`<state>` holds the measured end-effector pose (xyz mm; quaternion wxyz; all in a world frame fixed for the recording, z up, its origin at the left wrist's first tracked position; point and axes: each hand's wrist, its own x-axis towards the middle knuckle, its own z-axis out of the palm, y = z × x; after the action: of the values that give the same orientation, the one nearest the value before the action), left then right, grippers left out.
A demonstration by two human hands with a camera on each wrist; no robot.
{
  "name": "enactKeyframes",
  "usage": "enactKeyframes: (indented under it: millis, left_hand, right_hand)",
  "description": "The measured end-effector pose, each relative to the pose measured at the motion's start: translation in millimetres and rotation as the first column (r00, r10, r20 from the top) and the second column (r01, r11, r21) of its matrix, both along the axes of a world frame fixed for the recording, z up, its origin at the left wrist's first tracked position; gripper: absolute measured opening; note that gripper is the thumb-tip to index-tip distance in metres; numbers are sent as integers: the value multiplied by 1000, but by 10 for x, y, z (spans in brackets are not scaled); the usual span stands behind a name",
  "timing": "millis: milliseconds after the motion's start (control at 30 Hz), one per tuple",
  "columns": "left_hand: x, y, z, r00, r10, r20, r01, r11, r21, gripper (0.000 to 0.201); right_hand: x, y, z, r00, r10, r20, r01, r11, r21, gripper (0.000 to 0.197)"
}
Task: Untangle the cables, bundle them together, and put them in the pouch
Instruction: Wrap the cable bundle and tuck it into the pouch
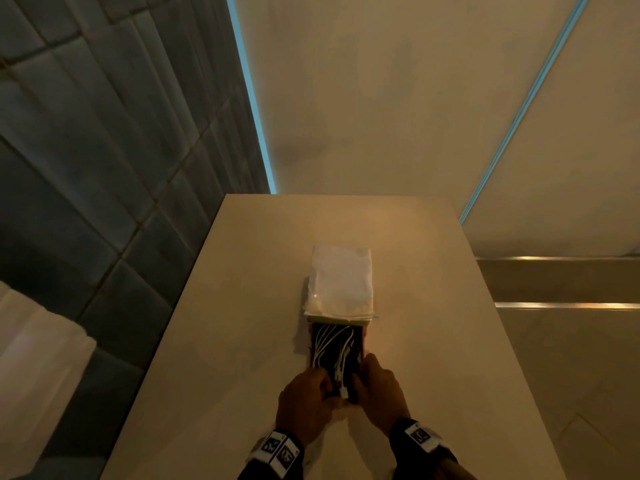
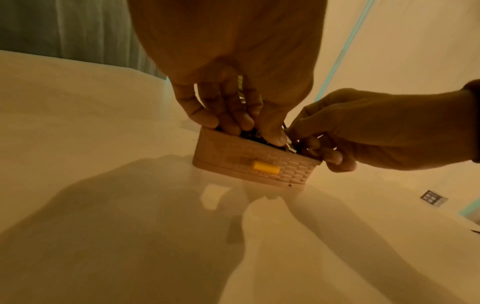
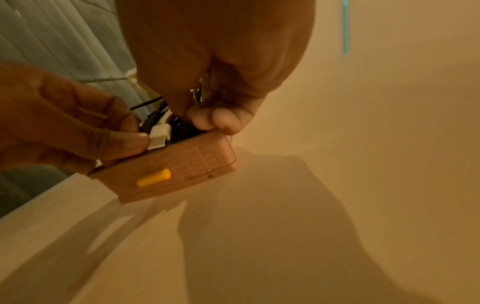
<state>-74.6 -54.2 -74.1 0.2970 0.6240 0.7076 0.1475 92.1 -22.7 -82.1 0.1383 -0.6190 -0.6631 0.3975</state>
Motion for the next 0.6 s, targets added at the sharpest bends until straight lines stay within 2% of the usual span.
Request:
enactKeyframes:
  millis: [100, 267, 433, 500, 600]
  left_hand:
    - [17, 3, 8, 1000, 2, -24, -2, 1000, -7, 26]
    - [88, 0, 34, 999, 26, -47, -28, 998, -48, 42]
    - [115, 83, -19, 989, 71, -126, -75, 997, -33, 26]
    - [101, 113, -39, 991, 82, -106, -88, 995, -48, 24]
    - [7, 115, -86, 1000, 6, 1, -6, 995, -95, 23]
  right_hand:
    - [1, 1, -76, 998, 16, 65, -15, 1000, -11, 21]
    - [30, 3, -48, 993, 59, 102, -51, 995, -82, 7]
    - [66, -5, 113, 996, 83, 22, -82, 994, -74, 25]
    - [71, 7, 132, 997, 73, 18, -72, 995, -68, 15]
    - [34, 58, 26, 997, 33, 66, -27, 995, -92, 19]
